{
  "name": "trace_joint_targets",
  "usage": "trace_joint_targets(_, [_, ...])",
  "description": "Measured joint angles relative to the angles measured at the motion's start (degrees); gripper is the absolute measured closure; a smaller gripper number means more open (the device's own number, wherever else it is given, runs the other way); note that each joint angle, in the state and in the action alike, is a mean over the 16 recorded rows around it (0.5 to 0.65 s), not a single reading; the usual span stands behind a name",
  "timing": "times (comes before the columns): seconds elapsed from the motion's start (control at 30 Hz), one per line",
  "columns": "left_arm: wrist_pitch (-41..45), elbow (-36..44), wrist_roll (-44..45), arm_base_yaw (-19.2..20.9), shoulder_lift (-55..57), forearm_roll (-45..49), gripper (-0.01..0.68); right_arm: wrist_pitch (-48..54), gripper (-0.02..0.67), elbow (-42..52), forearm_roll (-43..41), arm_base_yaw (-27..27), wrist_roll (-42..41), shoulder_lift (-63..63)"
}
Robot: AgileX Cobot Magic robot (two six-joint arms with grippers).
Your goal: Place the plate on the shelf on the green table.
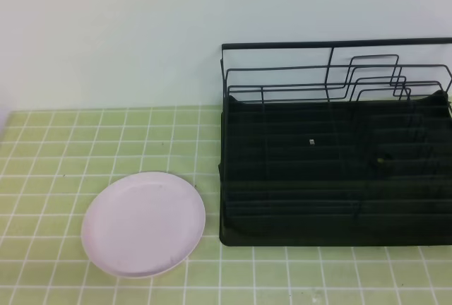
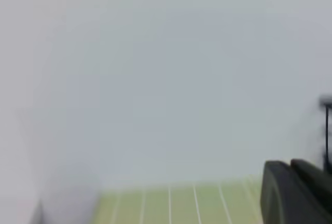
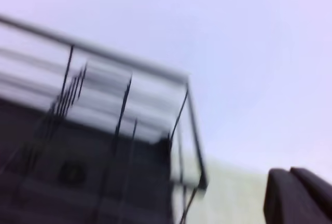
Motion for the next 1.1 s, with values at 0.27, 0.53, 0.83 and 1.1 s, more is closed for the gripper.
trace_joint_targets(0.27, [-19.26, 0.0, 0.03, 0.0, 0.0, 1.14, 0.676, -12.44, 0.652, 0.0, -2.88, 0.0, 1.43, 0.0])
trace_joint_targets(0.53, [-28.19, -0.01, -1.17, 0.0, 0.0, 0.58, 0.676, -16.14, 0.652, 0.0, -2.76, 0.0, 11.18, 0.0])
trace_joint_targets(0.83, [-24.61, -1.93, -6.31, 0.0, -0.01, -0.58, 0.676, -16.37, 0.652, -0.15, -2.89, 0.0, 15.3, 0.04])
trace_joint_targets(1.1, [0.7, -12.19, -10.16, 0.0, 2.23, -0.99, 0.676, -10.36, 0.652, -3.39, -4.11, 0.0, 13.97, 0.25])
